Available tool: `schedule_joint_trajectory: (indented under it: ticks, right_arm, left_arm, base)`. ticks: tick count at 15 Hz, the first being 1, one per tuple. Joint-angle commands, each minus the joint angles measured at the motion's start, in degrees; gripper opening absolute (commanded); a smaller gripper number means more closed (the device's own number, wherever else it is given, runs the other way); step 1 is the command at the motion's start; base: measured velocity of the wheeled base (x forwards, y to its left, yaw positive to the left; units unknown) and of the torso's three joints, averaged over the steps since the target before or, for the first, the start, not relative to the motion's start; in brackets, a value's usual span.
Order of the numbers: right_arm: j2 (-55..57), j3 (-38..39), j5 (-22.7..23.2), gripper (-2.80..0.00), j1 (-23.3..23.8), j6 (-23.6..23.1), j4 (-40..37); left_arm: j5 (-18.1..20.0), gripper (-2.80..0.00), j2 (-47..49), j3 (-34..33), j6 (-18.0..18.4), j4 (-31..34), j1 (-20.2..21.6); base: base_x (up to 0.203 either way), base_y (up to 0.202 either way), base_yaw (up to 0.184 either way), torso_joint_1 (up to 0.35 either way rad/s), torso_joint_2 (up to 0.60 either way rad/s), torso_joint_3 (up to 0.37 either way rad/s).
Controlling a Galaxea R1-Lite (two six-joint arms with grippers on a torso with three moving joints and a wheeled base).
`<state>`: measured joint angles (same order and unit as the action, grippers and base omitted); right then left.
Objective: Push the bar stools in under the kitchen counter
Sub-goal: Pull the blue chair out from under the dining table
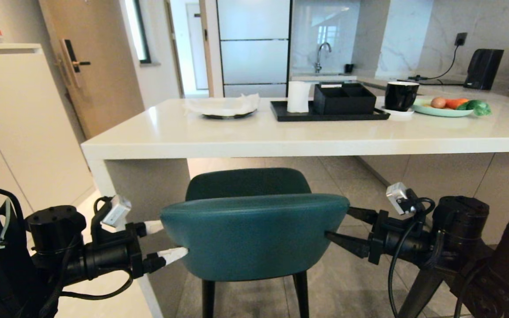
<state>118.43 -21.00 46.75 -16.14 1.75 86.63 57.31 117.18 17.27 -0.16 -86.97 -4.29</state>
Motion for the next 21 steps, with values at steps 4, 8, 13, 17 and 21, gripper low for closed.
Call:
schedule_joint_trajectory:
  ticks: [4,8,13,17,21]
  right_arm:
    - [0.63,-0.58,0.36,0.00,0.06,-0.08,1.04]
    - [2.72,-3.81,-1.11,0.00,0.06,0.46,1.04]
    - [-1.00,-4.49,-3.57,0.00,-4.17,2.05,1.04]
    - [-8.59,-1.75,-8.16,0.00,-12.22,4.83,1.04]
    - [-12.78,1.59,-13.23,0.00,-18.26,7.34,1.04]
  left_arm:
    - [0.14,0.00,-0.01,0.96,-0.37,-0.69,-0.19]
    - [-2.17,0.00,1.90,3.56,-0.58,-0.69,-0.41]
    - [-3.39,0.00,0.86,5.25,-1.52,-0.69,-1.86]
    - [-3.34,0.00,0.21,5.71,-4.66,-0.69,0.04]
    - [-3.29,0.00,-0.79,4.07,-4.76,-0.69,-0.01]
  base:
    - [-0.189,0.000,-0.001,-0.002,0.00,0.002]
    - [-0.024,0.000,0.000,-0.001,0.00,0.001]
    - [0.000,0.000,0.000,0.000,0.00,0.000]
    - [0.000,0.000,0.000,0.000,0.00,0.000]
    - [0.000,0.000,0.000,0.000,0.00,0.000]
